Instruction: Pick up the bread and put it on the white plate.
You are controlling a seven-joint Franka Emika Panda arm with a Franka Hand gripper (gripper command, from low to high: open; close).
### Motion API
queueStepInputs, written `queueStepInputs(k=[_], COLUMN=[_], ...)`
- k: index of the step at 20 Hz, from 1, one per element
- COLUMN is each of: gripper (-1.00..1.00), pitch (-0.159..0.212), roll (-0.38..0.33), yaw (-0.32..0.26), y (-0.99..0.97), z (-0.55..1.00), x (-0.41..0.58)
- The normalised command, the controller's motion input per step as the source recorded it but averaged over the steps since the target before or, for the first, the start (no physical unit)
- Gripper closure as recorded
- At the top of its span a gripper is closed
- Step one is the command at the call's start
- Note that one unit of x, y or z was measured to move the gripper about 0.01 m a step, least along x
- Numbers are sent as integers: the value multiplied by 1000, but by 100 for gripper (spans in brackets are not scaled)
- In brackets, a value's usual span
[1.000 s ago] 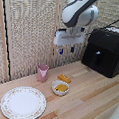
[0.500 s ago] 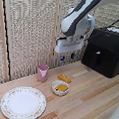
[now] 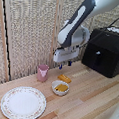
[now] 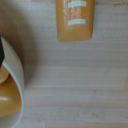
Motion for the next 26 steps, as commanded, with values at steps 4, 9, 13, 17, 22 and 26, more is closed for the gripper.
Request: queueStepInputs(k=[4,9,13,17,22,26], gripper=[-100,-100,-100,100,100,100], pitch=[0,0,-1,0,0,3], roll=[-21,-26,-21,-32,-9,0], yaw=[20,39,74,71,62,15], y=[-118,2,0,0,-23,-34], z=[-387,-286,-261,-253,-172,-41], x=[51,243,354,304,225,67])
